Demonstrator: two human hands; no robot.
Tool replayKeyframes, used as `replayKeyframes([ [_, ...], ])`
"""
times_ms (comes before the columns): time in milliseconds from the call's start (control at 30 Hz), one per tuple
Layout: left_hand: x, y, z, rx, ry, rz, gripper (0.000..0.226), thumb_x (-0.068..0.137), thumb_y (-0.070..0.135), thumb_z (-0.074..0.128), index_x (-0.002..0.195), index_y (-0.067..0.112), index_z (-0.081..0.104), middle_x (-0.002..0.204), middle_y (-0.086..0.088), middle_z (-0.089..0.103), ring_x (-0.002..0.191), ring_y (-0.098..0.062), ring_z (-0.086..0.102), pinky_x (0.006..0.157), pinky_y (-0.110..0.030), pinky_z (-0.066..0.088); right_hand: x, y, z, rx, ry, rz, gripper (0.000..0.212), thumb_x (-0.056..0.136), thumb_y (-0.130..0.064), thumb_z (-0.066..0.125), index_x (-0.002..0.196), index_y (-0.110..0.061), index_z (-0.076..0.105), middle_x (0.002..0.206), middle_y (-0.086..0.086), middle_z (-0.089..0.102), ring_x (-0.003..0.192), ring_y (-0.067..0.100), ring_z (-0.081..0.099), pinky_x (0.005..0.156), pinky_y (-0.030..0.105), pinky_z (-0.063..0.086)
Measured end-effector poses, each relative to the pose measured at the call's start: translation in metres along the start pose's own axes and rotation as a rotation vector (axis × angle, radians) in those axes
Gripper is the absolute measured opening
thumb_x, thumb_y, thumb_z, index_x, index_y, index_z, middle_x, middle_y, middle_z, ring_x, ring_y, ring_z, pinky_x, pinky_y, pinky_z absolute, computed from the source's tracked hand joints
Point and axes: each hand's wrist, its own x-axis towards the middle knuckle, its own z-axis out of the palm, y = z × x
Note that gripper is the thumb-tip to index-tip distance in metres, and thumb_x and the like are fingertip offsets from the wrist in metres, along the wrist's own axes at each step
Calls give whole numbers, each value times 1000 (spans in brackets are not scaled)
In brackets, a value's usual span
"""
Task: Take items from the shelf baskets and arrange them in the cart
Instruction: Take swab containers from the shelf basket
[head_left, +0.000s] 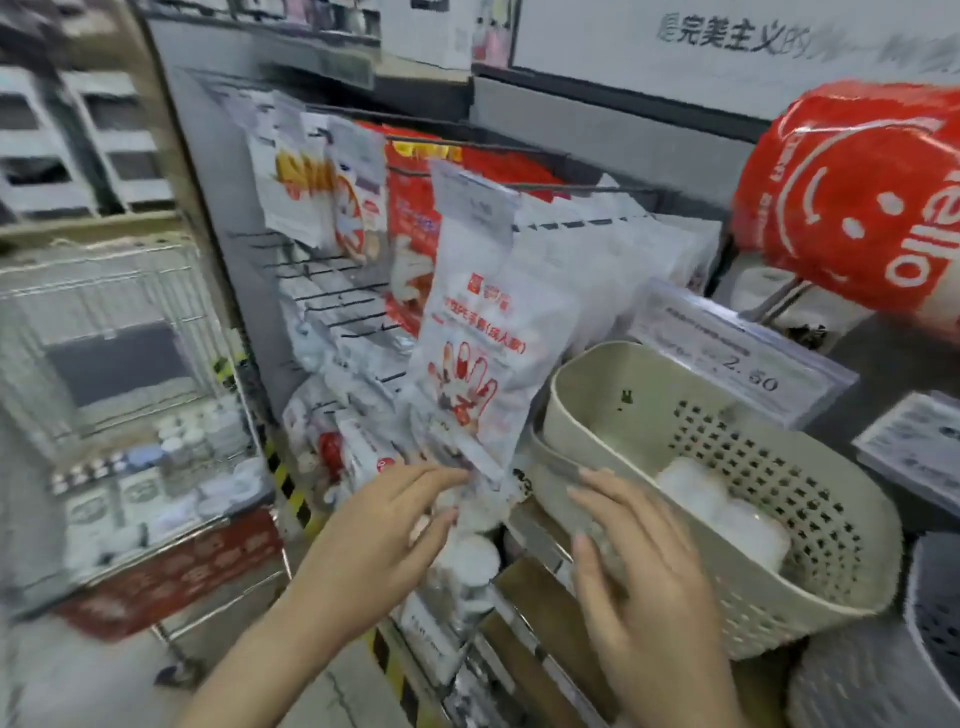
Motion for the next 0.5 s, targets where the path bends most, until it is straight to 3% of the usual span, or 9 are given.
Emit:
replayKeyframes([
  [167, -101, -53, 4, -54, 91, -469, 28, 95, 40, 48, 123, 48, 47, 116, 38, 45, 110, 14, 44, 87, -2, 34, -13, -47, 71, 279, -354, -69, 28, 92, -29, 49, 112, -22, 66, 118, -12, 60, 112, 3, 51, 94, 24, 43],
  [300, -174, -81, -3, -140, 218, -751, 26, 93, 31, 56, 116, 43, 53, 113, 28, 57, 99, 10, 54, 79, -4, 41, -24, -69, 121, 344, -720, -147, 30, 98, -29, 49, 127, -34, 53, 124, -28, 40, 117, -11, 34, 101, 5, 22],
  [400, -217, -99, -12, -159, 300, -904, 23, 91, 27, 59, 108, 42, 55, 108, 21, 64, 98, 2, 60, 86, -22, 50, -25, -87, 152, 382, -868, -133, 28, 99, -34, 46, 127, -35, 51, 126, -26, 43, 117, -10, 37, 96, 5, 27],
  [500, -242, -117, -26, -156, 321, -986, 24, 91, 22, 61, 101, 43, 55, 103, 18, 67, 95, 3, 61, 85, -27, 51, -22, -105, 181, 398, -940, -135, 26, 98, -32, 48, 124, -34, 52, 122, -22, 48, 116, -5, 42, 94, 8, 32],
])
